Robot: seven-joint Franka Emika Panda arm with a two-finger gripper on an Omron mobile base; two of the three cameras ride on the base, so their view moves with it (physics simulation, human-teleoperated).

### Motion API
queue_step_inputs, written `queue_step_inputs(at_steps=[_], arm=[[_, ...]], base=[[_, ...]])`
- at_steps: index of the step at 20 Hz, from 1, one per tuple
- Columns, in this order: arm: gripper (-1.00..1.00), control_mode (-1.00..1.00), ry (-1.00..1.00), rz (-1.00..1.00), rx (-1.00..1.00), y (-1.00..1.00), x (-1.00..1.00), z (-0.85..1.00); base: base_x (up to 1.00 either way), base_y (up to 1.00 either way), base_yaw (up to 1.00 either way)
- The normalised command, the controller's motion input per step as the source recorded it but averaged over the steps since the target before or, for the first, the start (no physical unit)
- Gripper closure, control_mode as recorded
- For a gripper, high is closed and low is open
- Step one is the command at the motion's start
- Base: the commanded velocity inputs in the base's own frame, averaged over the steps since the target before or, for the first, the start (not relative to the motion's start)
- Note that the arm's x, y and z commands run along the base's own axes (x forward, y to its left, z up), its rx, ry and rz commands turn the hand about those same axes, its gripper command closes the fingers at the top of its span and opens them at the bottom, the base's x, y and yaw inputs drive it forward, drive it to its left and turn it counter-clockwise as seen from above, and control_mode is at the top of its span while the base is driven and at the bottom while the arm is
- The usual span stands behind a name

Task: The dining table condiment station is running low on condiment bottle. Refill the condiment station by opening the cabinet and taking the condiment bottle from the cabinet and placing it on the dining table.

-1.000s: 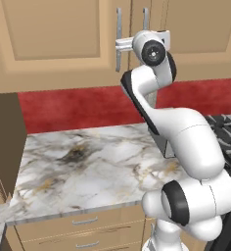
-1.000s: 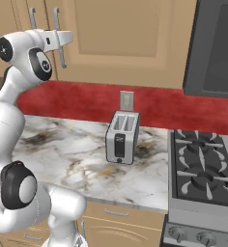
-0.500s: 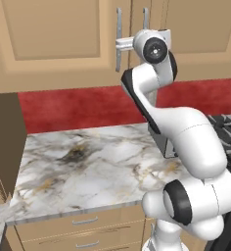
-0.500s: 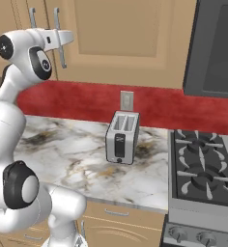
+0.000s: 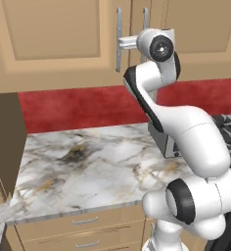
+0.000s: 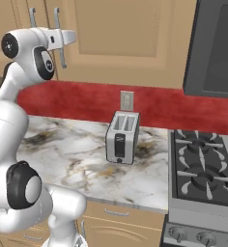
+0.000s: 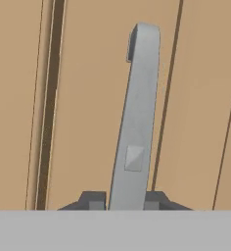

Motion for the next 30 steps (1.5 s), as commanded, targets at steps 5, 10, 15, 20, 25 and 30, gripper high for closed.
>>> queue_step_inputs(at_steps=[5,10,15,20,25,30], arm=[[1.00,-1.00,0.00,0.03,0.00,0.00,0.11,-0.16],[1.00,-1.00,0.00,0.01,0.00,-0.02,-0.38,-0.05],[1.00,-1.00,-0.03,0.00,0.00,-0.21,-0.98,0.00],[1.00,-1.00,-0.03,0.00,0.04,-0.38,-1.00,0.00],[1.00,-1.00,-0.01,0.00,0.07,-0.61,-1.00,-0.11],[1.00,-1.00,0.00,0.00,0.12,-0.75,-1.00,-0.20]], base=[[0.00,0.00,0.00],[0.00,0.00,0.00],[0.00,0.00,0.00],[0.00,0.00,0.00],[0.00,0.00,0.00],[0.00,0.00,0.00]])
